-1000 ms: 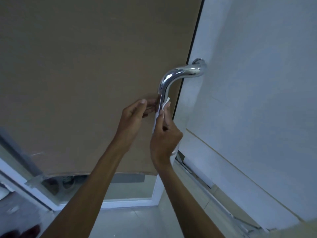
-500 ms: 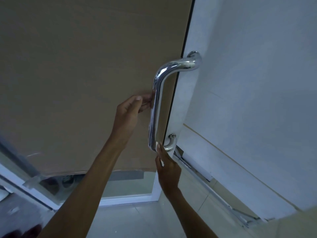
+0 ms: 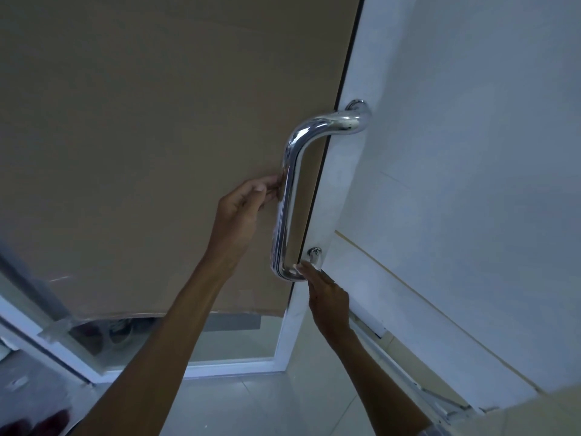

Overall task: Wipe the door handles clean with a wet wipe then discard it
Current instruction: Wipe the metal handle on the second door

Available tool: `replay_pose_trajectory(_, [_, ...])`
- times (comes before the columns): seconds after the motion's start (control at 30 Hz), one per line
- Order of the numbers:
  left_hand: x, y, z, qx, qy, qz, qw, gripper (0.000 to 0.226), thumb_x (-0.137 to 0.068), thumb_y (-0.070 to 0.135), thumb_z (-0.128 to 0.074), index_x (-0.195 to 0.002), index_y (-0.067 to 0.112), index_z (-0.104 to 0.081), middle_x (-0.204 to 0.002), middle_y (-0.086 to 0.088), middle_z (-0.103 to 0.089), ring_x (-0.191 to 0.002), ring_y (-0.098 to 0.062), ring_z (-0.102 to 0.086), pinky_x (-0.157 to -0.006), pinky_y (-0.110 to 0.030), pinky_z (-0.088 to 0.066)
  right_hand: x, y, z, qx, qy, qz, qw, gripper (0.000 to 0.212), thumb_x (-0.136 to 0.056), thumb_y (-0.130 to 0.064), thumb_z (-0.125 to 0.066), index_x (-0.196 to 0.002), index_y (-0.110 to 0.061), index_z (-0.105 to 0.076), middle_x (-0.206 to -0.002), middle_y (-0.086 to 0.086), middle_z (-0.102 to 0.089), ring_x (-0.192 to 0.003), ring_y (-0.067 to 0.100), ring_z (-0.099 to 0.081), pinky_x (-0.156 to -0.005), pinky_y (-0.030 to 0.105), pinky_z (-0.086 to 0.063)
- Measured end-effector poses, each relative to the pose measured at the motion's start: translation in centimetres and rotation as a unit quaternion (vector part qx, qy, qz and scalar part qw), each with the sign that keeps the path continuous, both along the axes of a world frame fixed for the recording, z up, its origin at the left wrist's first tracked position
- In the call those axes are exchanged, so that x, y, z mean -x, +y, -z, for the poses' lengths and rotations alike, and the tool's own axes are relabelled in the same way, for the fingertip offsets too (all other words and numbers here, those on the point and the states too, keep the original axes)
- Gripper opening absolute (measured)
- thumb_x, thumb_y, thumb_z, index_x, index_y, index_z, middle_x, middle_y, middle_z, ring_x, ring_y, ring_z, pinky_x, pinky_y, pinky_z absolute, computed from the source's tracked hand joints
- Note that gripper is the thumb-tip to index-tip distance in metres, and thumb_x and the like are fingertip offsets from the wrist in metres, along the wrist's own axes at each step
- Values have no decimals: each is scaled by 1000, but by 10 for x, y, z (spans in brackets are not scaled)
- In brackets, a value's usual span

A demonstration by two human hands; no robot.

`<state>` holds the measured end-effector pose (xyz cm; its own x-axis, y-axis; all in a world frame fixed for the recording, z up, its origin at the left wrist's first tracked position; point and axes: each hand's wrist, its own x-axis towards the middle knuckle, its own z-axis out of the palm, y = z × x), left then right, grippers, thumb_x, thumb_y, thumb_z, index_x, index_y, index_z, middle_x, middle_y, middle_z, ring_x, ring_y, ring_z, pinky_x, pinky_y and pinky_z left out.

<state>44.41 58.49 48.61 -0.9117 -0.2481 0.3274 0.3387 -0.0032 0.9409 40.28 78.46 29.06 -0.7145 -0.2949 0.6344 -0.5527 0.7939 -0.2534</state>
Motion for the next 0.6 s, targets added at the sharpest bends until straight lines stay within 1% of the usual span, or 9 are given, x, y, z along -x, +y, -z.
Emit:
replay_pose_trajectory(0.07, [1,-1,2,-8,1,-4,1000,31,-110,8,-45,-135,3,-63,-126,-3,-74,-119,-13,-70,-92,-14,-50,6,12,-2,-24,-25,48,998,41,-97,-8,-55,-130,-23,-73,-107,1,-80,-58,12,-67,-50,17,-38])
replay_pose_trajectory(0.13, [0,-5,3,-29,0,-21,999,33,-109,11,-49,-142,6,-55,-129,-6,-72,-118,-17,-71,-97,-21,-53,14,23,-6,26,-127,144,981,34,-104,-15,-48,-128,-28,-69,-92,3,-78,-70,22,-73,-55,26,-46])
replay_pose_trajectory(0.2, [-3,-9,1,-29,14,-54,998,36,-107,18,-54,-142,11,-54,-131,-5,-71,-120,-19,-70,-104,-30,-53,18,24,-14,136,-236,143,952,29,-110,-21,-43,-120,-27,-69,-82,-1,-75,-62,12,-73,-53,24,-46])
replay_pose_trajectory(0.27, [-8,-9,-4,-15,39,-96,995,35,-103,24,-55,-135,12,-59,-126,-2,-73,-116,-17,-70,-105,-36,-53,14,14,-38,255,-235,112,931,28,-111,-20,-46,-116,-18,-74,-75,-4,-73,-51,1,-67,-48,14,-45])
replay_pose_trajectory(0.33, [-14,-4,-9,-8,61,-114,992,26,-102,25,-55,-123,13,-64,-117,-1,-76,-110,-18,-71,-103,-44,-55,7,3,-73,357,-182,90,912,25,-110,-16,-51,-113,-13,-76,-73,0,-74,-50,3,-68,-47,12,-47])
replay_pose_trajectory(0.43, [-22,9,-16,42,88,-107,989,17,-104,20,-54,-112,17,-68,-110,1,-76,-108,-21,-71,-100,-50,-55,-9,-16,-132,425,-82,49,900,21,-109,-15,-55,-116,-14,-74,-80,-1,-75,-53,10,-70,-49,23,-56])
replay_pose_trajectory(0.53, [-26,18,-30,88,114,-94,985,17,-106,14,-54,-111,18,-69,-110,6,-74,-108,-21,-70,-97,-42,-55,-19,-23,-201,400,85,6,912,22,-109,-14,-56,-121,-14,-74,-76,-1,-71,-53,12,-68,-50,23,-53])
replay_pose_trajectory(0.57, [-25,19,-35,94,117,-92,984,18,-106,13,-53,-111,18,-70,-110,8,-74,-108,-20,-70,-97,-38,-54,-19,-23,-222,372,147,3,916,22,-109,-14,-56,-122,-17,-74,-81,1,-75,-54,13,-67,-51,25,-52])
replay_pose_trajectory(0.6, [-24,20,-40,98,120,-91,984,18,-106,13,-53,-111,19,-70,-110,9,-73,-108,-19,-70,-96,-35,-54,-16,-22,-240,342,199,4,918,23,-109,-14,-57,-124,-19,-74,-93,1,-79,-55,13,-67,-51,25,-50])
